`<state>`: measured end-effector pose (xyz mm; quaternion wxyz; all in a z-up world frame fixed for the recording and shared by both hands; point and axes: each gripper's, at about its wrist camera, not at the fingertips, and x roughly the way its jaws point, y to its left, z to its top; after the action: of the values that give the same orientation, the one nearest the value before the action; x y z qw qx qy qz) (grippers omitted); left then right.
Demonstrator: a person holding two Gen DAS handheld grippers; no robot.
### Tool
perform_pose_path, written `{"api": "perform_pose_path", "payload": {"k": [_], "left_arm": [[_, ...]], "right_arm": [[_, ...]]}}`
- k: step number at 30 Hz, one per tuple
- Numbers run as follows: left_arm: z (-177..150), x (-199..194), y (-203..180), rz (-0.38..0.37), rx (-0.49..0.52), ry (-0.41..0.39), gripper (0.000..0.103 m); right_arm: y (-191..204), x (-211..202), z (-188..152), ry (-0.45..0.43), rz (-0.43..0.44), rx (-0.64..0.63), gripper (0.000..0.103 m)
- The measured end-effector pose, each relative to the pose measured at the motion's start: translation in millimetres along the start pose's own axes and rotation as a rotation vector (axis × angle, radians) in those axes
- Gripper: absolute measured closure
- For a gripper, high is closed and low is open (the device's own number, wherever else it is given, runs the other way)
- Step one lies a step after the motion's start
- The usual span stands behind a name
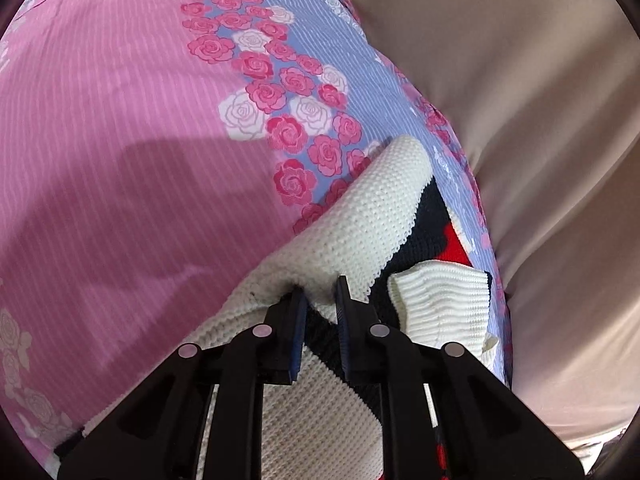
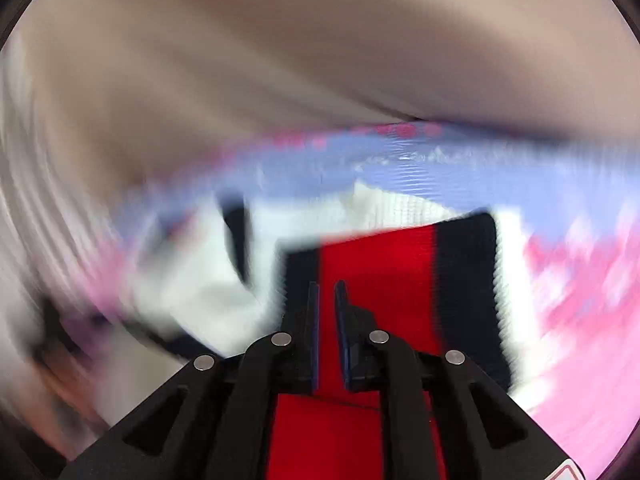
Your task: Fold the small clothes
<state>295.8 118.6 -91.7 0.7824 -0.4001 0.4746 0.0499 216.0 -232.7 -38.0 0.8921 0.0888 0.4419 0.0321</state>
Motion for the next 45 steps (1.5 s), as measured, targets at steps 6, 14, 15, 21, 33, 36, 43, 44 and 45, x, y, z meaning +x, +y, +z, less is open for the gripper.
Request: {"api": "perform_pose_path", "payload": {"k": [6, 14, 15, 21, 33, 36, 43, 44, 45], "left_arm": [[-3, 2, -2, 0.026, 0.012, -0.011, 0.088], [1, 4, 0, 0.029, 0.026, -0.007, 0.088], [1, 3, 0, 0.027, 0.028, -0.007, 0.088], [3, 4, 1, 0.017, 0.028, 0.010, 0.088], [-5, 18, -16, -0.015, -0.066, 0.056, 0.096], [2, 1, -22, -0.033, -0.074, -0.002, 0.095], [5, 0, -21, 0.068, -0.019, -0.075, 0.095], [3, 9, -17, 0.097, -0.025, -0.060, 0.095], [2, 10, -14, 0.097, -0.030, -0.059, 0.095]], "right_arm": [[139, 34, -4, -0.082, -0.063, -0.714, 0.028], [180, 104, 15, 0.075, 0.091, -0.644, 0.097], [162, 93, 30, 0.070, 0.162, -0.486, 0.097], [-39, 11, 27, -0.057, 0.416, 0.563, 0.096], [-91, 60, -18, 0.031, 0.224, 0.689, 0.058], [-94, 58, -3, 0.039, 0.254, 0.692, 0.094], [-94, 0, 35, -0.206, 0.331, 0.492, 0.097], [-101, 35, 26, -0.093, 0.248, 0.499, 0.097], [-108, 64, 14, 0.012, 0.210, 0.520, 0.097]]}}
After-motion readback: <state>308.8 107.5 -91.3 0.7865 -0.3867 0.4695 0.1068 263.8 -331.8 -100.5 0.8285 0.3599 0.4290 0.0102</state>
